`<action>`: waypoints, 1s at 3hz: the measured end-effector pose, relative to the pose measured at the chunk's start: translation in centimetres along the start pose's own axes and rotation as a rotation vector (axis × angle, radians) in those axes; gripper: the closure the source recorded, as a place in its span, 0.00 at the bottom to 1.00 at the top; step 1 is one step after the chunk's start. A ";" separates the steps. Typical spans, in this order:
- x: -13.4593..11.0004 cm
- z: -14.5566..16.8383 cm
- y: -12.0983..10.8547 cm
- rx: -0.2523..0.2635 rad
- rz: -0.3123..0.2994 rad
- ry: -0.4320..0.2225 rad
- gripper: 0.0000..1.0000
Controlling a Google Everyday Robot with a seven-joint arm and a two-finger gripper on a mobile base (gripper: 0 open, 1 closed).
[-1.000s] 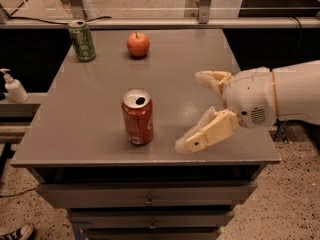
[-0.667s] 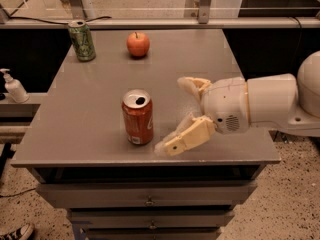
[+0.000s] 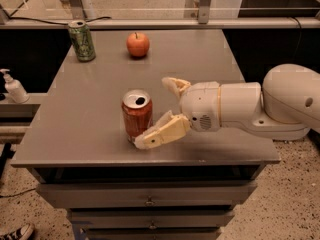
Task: Knock coke can over
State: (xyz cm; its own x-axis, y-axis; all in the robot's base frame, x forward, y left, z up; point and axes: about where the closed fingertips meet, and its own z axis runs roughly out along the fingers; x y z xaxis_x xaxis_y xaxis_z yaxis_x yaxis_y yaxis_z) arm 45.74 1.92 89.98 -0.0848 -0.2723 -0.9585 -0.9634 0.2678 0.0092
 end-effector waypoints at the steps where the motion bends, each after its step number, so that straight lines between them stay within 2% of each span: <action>1: -0.2 1.7 -1.2 0.051 0.043 -0.048 0.00; 2: -1.1 3.4 -3.2 0.105 0.063 -0.083 0.00; 3: -4.0 5.2 -5.7 0.163 0.044 -0.133 0.00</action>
Offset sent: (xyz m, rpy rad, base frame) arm 0.0769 0.0387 0.0062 0.1352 -0.0003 -0.2020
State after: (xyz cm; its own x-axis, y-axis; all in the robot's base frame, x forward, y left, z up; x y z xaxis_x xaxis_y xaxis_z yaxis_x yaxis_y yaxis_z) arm 52.90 6.28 92.28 -0.0812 -0.1360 -0.9874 -0.9046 0.4259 0.0158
